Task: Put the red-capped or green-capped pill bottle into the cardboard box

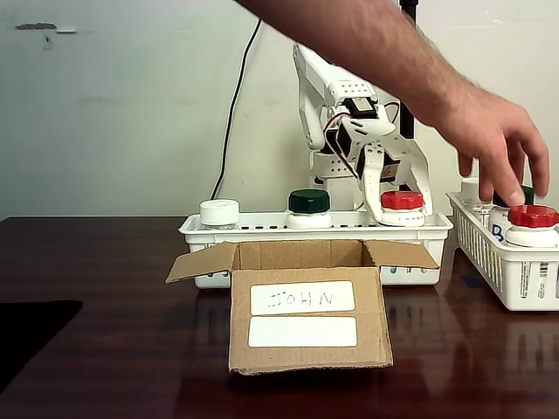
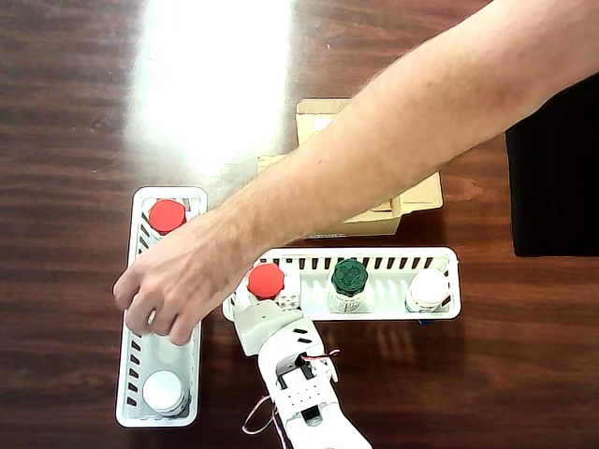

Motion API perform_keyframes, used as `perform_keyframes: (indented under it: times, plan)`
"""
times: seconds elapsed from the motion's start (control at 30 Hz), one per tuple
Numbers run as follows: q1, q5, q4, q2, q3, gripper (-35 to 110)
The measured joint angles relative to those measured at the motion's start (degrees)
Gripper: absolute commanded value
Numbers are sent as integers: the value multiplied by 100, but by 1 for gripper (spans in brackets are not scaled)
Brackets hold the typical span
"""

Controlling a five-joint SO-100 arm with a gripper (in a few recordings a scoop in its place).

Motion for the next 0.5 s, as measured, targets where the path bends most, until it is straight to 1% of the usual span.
perform_keyframes:
  times: [0.13, 0.17, 0.2, 0.33, 0.5]
  plan:
    - [88, 70, -9, 123, 158, 4]
    - [123, 70, -26, 185, 220, -3]
    - [141, 62, -35, 255, 255, -7]
    - [123, 0, 44, 545, 404, 3]
    - [44, -79, 492, 1195, 483, 2]
